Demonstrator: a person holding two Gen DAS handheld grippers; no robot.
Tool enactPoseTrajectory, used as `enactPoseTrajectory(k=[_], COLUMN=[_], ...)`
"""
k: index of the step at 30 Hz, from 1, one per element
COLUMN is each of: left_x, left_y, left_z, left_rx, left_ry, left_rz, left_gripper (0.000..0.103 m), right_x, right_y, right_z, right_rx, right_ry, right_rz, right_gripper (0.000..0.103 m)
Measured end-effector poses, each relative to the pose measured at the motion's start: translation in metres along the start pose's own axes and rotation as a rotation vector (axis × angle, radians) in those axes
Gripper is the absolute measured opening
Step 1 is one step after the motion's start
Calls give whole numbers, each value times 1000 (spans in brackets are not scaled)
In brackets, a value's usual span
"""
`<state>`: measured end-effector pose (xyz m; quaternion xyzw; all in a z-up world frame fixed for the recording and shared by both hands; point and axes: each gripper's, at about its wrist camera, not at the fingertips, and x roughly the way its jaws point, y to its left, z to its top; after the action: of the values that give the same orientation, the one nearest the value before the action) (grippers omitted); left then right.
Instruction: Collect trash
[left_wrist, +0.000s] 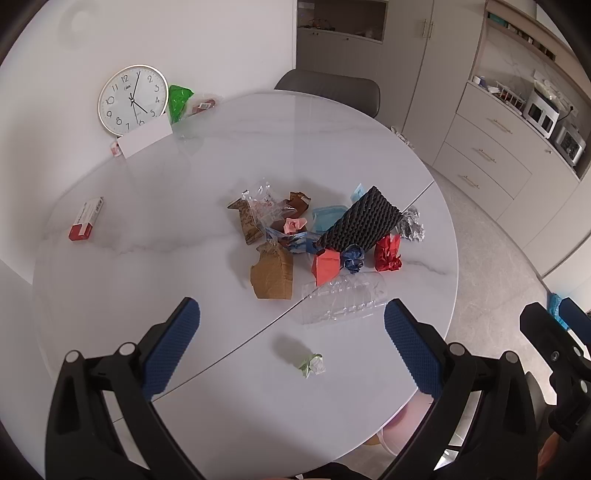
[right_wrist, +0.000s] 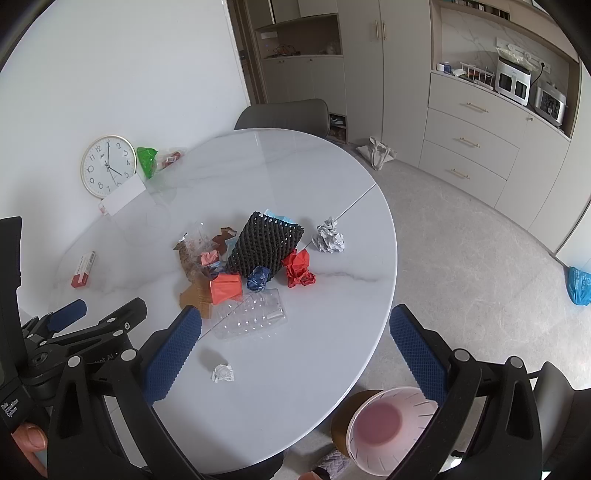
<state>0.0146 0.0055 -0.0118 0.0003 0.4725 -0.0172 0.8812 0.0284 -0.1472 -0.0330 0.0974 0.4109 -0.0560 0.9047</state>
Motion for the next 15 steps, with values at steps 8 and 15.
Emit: enactPoseTrajectory(k=[8,15], left_x=[0,1], left_y=[0,0], left_z=[0,-1], left_rx=[-1,-2], left_ry=[0,5], left_rz=[0,0], left_gripper=[96,96], right_x=[0,1], right_y=[1,0], right_z=[1,-1], right_rx=[0,3], right_ry=[1,0], right_rz=[-2,-3], right_gripper=[101,101])
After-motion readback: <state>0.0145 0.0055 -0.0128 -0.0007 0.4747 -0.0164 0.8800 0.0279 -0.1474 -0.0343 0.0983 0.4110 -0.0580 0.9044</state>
